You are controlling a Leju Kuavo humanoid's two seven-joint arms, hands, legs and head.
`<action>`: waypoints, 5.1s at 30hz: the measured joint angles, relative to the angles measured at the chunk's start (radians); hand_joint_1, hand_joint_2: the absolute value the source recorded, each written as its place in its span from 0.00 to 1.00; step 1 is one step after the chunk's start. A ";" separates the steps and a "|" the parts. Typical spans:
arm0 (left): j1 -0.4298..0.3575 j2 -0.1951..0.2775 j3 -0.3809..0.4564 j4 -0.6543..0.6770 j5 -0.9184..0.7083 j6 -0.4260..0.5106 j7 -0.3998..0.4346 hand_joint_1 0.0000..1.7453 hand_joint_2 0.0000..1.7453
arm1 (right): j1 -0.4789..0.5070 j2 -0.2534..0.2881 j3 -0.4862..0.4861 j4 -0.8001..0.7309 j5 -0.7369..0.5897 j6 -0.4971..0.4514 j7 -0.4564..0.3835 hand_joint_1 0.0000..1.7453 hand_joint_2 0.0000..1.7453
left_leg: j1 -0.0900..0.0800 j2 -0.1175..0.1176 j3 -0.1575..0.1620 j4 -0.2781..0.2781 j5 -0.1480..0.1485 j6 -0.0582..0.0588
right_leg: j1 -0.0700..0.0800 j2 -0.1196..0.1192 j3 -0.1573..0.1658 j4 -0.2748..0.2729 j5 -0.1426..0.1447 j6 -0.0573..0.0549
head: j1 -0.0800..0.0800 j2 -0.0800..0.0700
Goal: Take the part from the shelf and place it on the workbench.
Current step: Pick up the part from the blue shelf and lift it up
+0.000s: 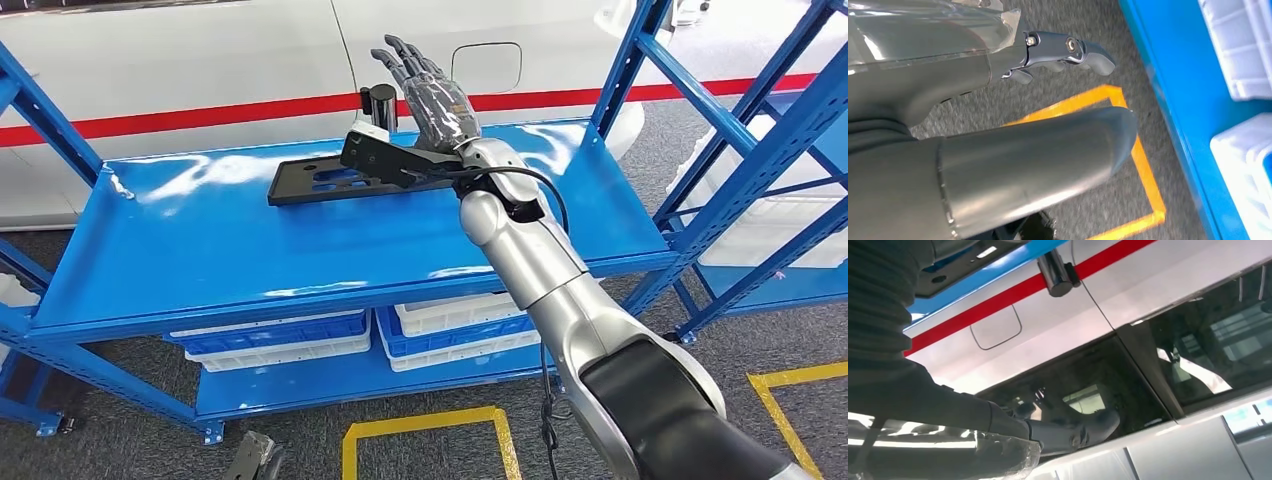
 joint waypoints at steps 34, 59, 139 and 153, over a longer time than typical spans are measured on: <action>-0.005 0.002 0.003 0.000 -0.061 -0.001 0.041 0.00 0.00 | -0.005 -0.020 0.013 -0.013 -0.028 -0.001 0.011 0.00 1.00 | 0.023 0.011 -0.013 0.006 0.013 -0.044 | -0.020 0.001 0.027 -0.013 0.009 -0.015 | 0.008 0.000; 0.037 0.009 0.046 0.000 -0.051 0.018 -0.009 0.00 0.00 | 0.375 -0.167 0.013 -0.384 0.004 -0.090 -0.155 0.00 1.00 | -0.002 0.007 -0.054 -0.005 0.052 -0.015 | 0.000 0.002 0.065 -0.019 -0.029 -0.015 | 0.006 0.000; 0.032 -0.091 0.017 0.000 -0.198 -0.023 0.036 0.00 0.00 | 0.385 -0.074 -0.188 0.059 0.347 -0.197 0.078 0.00 1.00 | 0.000 0.009 -0.043 -0.005 0.046 -0.009 | -0.004 0.002 0.074 -0.020 -0.034 -0.009 | 0.006 0.000; 0.027 -0.104 0.018 0.000 -0.206 -0.024 0.036 0.00 0.00 | 0.304 0.054 -0.156 0.158 0.343 -0.240 0.049 0.00 1.00 | 0.001 0.009 -0.044 -0.005 0.046 -0.010 | -0.004 0.002 0.073 -0.020 -0.035 -0.010 | 0.006 0.000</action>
